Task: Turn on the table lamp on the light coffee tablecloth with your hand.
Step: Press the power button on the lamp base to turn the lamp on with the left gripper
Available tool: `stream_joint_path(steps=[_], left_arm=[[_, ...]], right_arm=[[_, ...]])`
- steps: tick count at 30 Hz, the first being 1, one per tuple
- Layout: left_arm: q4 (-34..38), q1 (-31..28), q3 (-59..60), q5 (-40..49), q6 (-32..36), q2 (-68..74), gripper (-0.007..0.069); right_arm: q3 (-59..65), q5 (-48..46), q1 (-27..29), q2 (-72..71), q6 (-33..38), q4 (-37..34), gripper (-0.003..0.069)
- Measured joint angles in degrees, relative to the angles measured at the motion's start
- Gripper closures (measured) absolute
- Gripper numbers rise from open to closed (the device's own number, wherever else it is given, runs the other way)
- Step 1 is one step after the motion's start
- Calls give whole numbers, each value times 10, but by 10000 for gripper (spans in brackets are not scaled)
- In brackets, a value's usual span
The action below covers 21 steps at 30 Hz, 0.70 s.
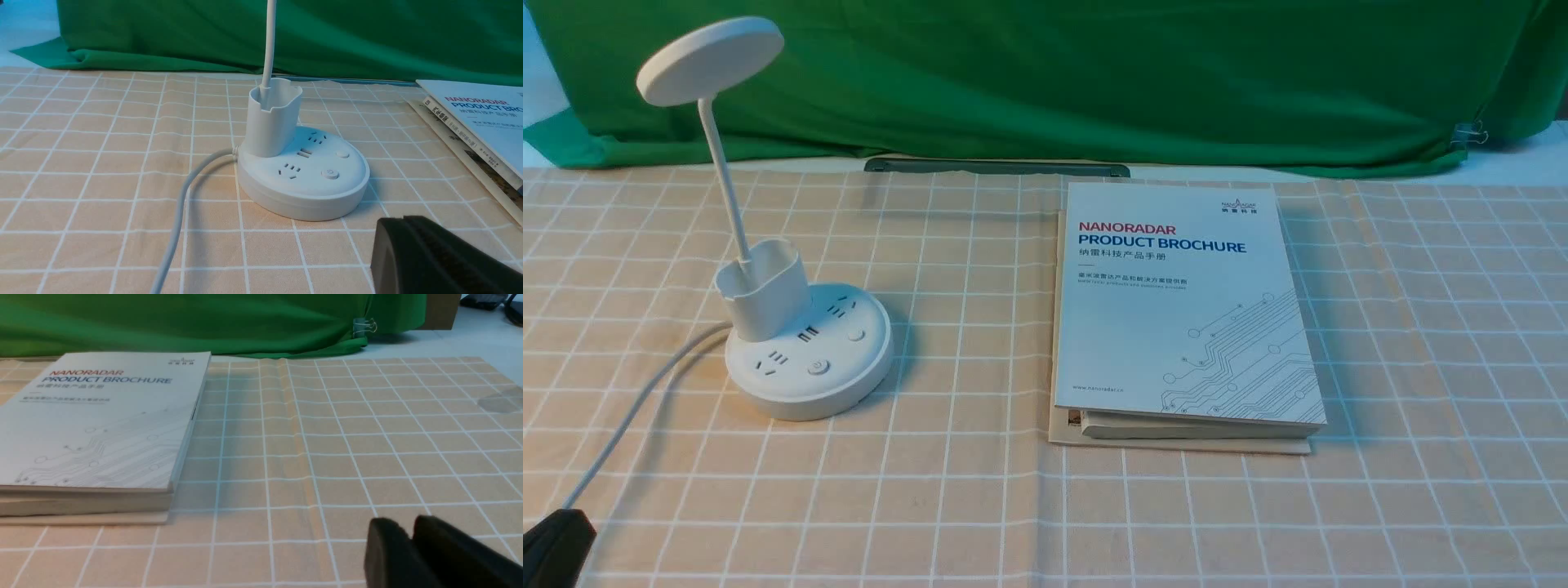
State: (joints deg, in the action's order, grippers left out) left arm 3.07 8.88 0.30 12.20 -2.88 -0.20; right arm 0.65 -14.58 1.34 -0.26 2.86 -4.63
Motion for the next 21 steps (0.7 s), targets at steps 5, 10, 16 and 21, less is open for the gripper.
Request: stream_joint_path(steps=[5, 10, 16, 21], left_arm=[[0, 0, 0, 0, 0, 0, 603], [0, 0, 0, 0, 0, 0, 603], [0, 0, 0, 0, 0, 0, 603], [0, 0, 0, 0, 0, 0, 603]], right_arm=[[0, 0, 0, 0, 0, 0, 498], [0, 0, 0, 0, 0, 0, 482], [0, 0, 0, 0, 0, 0, 463], [0, 0, 0, 0, 0, 0, 450]])
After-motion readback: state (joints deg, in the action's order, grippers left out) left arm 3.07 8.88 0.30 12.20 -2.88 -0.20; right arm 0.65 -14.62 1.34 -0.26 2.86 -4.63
